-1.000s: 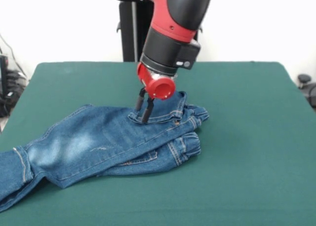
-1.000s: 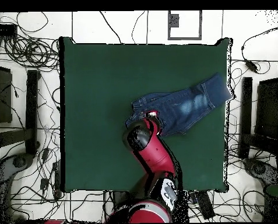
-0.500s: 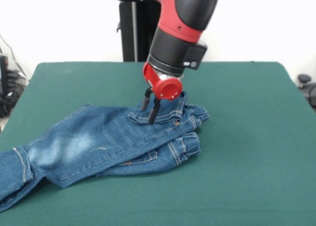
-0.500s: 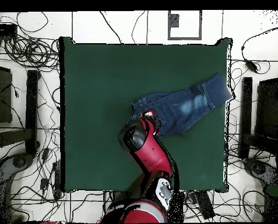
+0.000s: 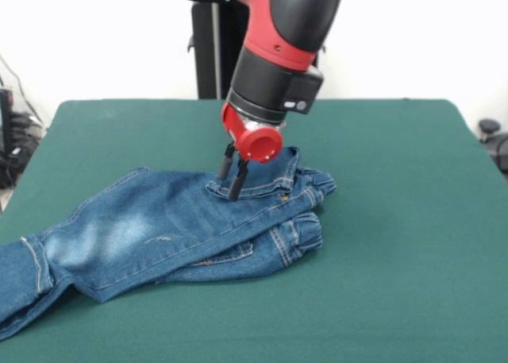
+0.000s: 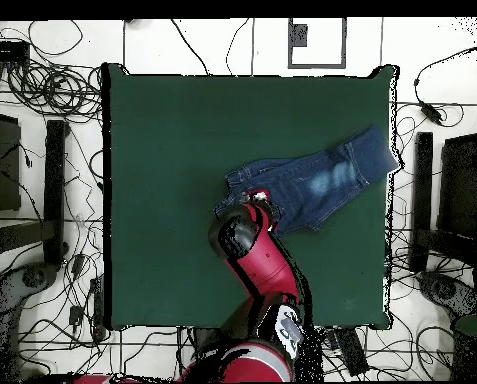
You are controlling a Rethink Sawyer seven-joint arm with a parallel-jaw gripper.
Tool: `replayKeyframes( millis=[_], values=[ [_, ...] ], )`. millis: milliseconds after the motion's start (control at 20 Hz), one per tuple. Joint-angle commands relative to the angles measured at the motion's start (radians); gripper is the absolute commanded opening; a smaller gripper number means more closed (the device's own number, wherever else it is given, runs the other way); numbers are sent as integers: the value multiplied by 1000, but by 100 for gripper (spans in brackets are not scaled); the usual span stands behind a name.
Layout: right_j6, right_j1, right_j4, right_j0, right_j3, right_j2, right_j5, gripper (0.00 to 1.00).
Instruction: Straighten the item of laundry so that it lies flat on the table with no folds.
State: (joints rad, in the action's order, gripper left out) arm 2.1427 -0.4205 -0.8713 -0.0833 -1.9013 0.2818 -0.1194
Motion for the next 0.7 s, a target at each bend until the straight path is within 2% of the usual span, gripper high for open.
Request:
replayKeyframes(
  millis=[50, 700],
  values=[
    [300, 42, 12, 16, -48, -151, -53, 100],
    [289, 56, -8, 0, -38, -142, -47, 100]
  ],
)
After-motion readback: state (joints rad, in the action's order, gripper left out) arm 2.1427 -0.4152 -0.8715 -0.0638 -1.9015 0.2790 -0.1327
